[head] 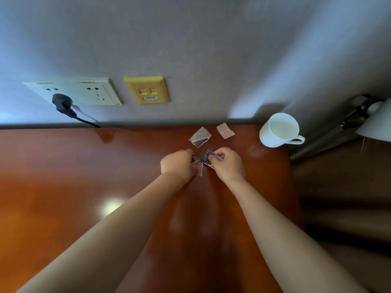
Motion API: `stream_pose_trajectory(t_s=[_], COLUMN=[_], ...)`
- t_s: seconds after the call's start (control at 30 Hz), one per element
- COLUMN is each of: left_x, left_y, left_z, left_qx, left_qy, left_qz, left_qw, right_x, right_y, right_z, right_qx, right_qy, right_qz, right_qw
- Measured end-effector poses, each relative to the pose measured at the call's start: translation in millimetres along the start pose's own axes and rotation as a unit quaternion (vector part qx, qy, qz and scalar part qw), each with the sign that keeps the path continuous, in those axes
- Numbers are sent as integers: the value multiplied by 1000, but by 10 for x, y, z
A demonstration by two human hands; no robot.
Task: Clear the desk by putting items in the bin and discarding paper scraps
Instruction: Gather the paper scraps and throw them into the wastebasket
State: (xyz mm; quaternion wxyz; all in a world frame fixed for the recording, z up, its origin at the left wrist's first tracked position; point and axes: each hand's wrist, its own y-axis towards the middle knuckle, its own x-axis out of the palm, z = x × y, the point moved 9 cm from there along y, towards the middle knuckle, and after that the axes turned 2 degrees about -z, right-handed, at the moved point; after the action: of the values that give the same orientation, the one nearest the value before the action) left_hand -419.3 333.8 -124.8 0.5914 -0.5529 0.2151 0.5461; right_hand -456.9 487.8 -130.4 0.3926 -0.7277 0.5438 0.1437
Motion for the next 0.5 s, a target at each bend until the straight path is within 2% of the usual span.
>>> stream_pose_trajectory(t_s=[0.1,0.23,0.33,0.5], left_x=[17,-75,-186,-272], left_y=[43,145,266,467], left_z=[19,-149,-207,-87], left_qx=[8,-41,-60,-63], left_qy=[35,-113,-185,-188], left_qz=[-6,21,54,67], left_qw=[999,992,979,978], right_x=[-25,-164,-268,-338], right_y=[6,115,227,459], right_z=[4,-65,-118,-214], right_qx=[1,-13,-27,-56], right_qy=[40,56,23,-80], right_qz=[17,71,107,124], right_qw=[999,996,994,988])
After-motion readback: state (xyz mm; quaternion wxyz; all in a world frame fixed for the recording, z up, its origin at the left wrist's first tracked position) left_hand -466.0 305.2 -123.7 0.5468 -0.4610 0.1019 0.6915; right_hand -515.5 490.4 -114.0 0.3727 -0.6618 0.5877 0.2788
